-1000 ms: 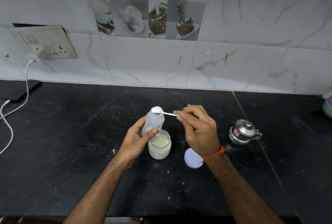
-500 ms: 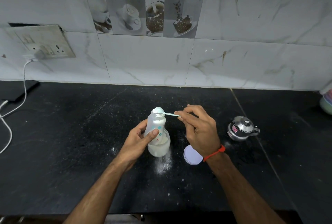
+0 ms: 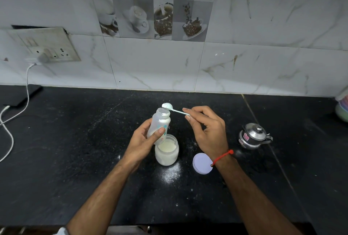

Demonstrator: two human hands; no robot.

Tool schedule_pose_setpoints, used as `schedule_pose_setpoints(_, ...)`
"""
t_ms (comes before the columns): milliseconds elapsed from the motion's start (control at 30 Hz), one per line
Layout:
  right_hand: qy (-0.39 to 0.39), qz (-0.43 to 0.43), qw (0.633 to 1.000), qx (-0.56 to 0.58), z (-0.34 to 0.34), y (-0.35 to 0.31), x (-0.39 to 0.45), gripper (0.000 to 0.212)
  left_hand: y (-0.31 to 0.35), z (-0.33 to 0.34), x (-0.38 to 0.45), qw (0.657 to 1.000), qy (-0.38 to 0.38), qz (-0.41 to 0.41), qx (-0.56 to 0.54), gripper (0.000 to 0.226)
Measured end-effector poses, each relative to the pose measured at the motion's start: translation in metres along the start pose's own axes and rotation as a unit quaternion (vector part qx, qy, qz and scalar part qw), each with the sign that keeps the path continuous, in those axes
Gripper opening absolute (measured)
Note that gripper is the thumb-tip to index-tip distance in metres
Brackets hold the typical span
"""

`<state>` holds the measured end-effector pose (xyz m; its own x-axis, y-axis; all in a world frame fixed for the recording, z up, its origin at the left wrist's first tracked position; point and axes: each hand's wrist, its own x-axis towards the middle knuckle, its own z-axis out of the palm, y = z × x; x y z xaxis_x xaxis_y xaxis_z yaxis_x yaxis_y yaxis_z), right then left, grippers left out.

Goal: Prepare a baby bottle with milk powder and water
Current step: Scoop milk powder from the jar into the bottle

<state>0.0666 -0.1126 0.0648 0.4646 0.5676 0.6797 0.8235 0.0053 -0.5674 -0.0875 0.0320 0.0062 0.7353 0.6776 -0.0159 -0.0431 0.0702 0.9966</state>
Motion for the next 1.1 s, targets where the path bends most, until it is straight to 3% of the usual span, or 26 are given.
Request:
schedule_pose_setpoints(300,0.034,0.073,0.995,0.059,0.003,-0.005,-0.008,0.016,-0.013,-0.006,0.006,0.986,0.095,-0.012,0.135,0.055)
schedule_pose_setpoints(700,0.019,0.144,0.988,0.043,0.021,0.002,-0.026,0.014,-0.011,-0.008,0.0,0.966,0.118,0.013,0.23,0.06)
schedule_pose_setpoints(833,0.0,0.118,0.993,-0.009,0.026,0.007,-0.031,0.013,-0.013,-0.009,-0.002,0.958,0.12,0.024,0.259,0.06)
schedule_pose_setpoints(1000,-0.085,0.078,0.989,-0.087,0.029,0.017,-0.035,0.013,-0.019,-0.017,-0.004,0.946,0.099,0.041,0.305,0.063)
schedule_pose_setpoints(1100,-0.065,0.077,0.992,-0.082,0.029,0.017,-0.034,0.013,-0.02,-0.018,-0.004,0.947,0.097,0.036,0.303,0.061)
